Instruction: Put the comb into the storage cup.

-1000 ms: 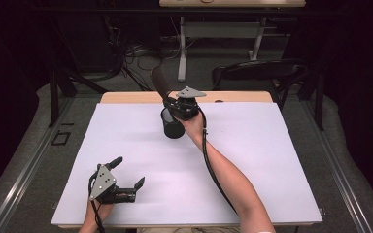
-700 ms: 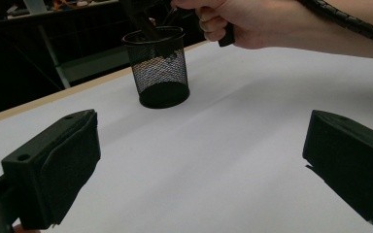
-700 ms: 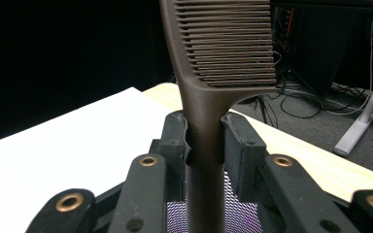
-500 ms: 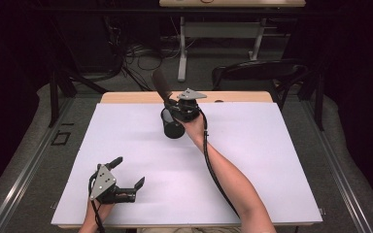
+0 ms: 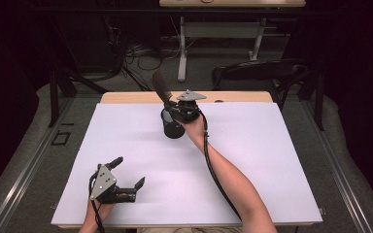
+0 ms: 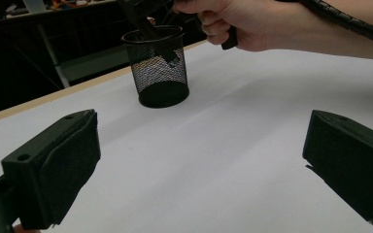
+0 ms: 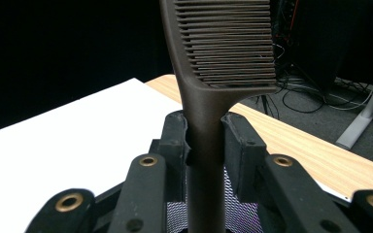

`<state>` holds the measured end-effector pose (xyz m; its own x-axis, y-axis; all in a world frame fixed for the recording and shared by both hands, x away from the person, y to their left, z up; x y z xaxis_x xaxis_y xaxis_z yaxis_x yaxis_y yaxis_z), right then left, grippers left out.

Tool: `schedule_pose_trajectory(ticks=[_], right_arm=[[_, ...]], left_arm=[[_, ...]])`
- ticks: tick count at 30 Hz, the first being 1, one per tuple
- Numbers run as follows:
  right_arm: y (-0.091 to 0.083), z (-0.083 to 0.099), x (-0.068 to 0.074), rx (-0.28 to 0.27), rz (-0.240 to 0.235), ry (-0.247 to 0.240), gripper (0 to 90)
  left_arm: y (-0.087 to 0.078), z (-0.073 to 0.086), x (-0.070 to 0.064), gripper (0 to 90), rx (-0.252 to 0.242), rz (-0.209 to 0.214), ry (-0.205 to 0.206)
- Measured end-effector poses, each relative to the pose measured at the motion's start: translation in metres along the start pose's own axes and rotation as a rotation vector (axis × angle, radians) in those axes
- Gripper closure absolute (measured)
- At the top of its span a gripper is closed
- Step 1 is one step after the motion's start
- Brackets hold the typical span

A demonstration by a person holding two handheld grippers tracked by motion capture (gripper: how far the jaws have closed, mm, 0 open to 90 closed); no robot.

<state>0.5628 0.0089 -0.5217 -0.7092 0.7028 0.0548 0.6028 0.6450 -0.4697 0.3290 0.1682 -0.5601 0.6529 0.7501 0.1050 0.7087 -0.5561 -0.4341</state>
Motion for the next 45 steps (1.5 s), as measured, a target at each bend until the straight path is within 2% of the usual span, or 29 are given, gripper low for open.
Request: schedule_pose_trajectory(ticks=[16,24,29,33,34,41,45], right_arm=[[0.000,0.007,-0.002,0.022,0.004,-0.005,71.9],[0.000,0.011,-0.001,0.040,0.012,-0.027,70.9],[-0.001,0.016,-0.001,0.090,0.007,-0.017,47.4],[-0.006,0.019,0.000,0.130,0.003,-0.021,36.5],[-0.008,0.019,0.000,0.139,-0.010,-0.021,33.1],[-0.021,0.023,0.000,0.185,-0.055,-0.010,20.5],[-0.030,0.024,0.000,0.192,-0.063,-0.013,15.1]], left_arm=[[0.000,0.000,0.000,0.1,0.000,-0.001,0.000],[0.000,0.000,0.000,0.1,0.001,0.000,0.000],[0.000,0.000,0.000,0.1,0.001,-0.002,0.000],[0.000,0.000,0.000,0.2,0.002,0.000,0.001],[0.000,0.000,0.000,0.1,0.002,0.001,0.001],[0.001,0.000,-0.001,0.1,0.002,0.000,0.003],[0.001,0.000,-0.001,0.1,0.003,-0.001,0.005]])
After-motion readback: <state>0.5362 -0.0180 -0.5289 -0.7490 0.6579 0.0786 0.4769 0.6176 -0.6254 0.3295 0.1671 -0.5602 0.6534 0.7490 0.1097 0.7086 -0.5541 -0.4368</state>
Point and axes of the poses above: each handheld gripper's, and its own axes: y roughly forward along the jaws, z roughly out of its underside, x roughly to its left, the point moved 8 cm from there along y, roughly forward along the jaws, and after that the axes turned 11 degrees about x, right-handed, at the moved point
